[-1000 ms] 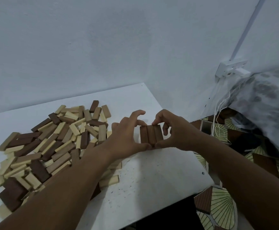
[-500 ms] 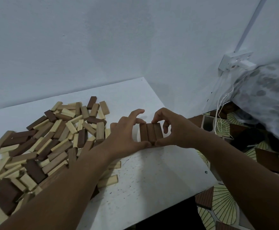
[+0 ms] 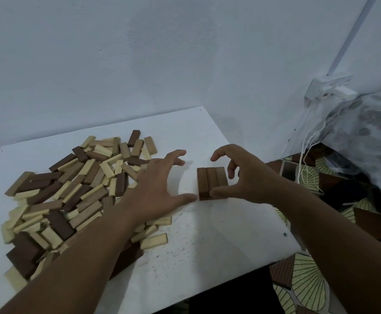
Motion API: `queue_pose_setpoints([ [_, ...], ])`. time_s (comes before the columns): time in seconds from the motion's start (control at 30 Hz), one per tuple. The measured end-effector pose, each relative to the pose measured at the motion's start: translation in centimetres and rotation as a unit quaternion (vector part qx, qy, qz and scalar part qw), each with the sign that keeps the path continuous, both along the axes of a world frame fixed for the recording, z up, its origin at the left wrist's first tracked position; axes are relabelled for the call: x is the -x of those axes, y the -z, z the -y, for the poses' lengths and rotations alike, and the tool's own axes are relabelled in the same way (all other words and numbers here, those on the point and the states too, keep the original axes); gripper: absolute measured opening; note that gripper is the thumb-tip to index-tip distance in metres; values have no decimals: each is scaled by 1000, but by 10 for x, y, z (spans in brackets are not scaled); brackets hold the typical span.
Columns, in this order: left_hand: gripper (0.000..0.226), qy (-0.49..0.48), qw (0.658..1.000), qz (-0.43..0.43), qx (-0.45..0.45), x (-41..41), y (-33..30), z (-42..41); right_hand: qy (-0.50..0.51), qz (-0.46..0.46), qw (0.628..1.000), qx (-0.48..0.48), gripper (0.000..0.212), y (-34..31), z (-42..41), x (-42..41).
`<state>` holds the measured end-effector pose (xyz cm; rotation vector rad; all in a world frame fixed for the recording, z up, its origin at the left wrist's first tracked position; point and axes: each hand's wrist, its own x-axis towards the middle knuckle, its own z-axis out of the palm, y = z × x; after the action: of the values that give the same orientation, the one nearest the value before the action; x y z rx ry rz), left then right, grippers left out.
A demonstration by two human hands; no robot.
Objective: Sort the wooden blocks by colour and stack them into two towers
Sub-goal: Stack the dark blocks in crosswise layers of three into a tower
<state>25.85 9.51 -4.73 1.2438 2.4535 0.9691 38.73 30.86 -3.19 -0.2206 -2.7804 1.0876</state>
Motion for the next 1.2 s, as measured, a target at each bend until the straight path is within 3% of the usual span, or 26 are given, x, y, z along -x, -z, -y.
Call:
queue_pose_setpoints([
  [0.13,68,-46,998,-8,-41,-7,0,40,-16,-55,998,-19,44,-8,48,5],
  [0.27,44,-53,994,-81,-58,-15,-2,88,-54,-65,995,-43,34,-8,102,8],
  [0.37,26,-70,992,-82,-70,-16,-1,127,-99,-57,993,-31,23,1,135,11],
  [0.47,15,-53,993,-94,-54,-19,0,157,-162,-42,983,-81,17,17,167,8],
  [0.6,15,-82,990,-115,-25,-33,12,183,-209,0,968,-138,26,27,195,-3],
  [0.8,21,-97,987,-123,38,-48,26,190,-162,58,964,-205,33,30,204,-3],
  [0.9,11,-114,986,-123,25,-46,31,187,-152,62,968,-192,21,29,202,-6],
  [0.97,18,-122,985,-121,13,-42,33,184,-152,64,969,-185,14,28,202,-8],
  [1.13,28,-138,984,-109,-13,-39,35,180,-151,79,971,-166,33,28,200,-8],
  [1.2,31,-155,983,-94,-32,-40,36,180,-144,72,976,-143,29,27,196,-6],
])
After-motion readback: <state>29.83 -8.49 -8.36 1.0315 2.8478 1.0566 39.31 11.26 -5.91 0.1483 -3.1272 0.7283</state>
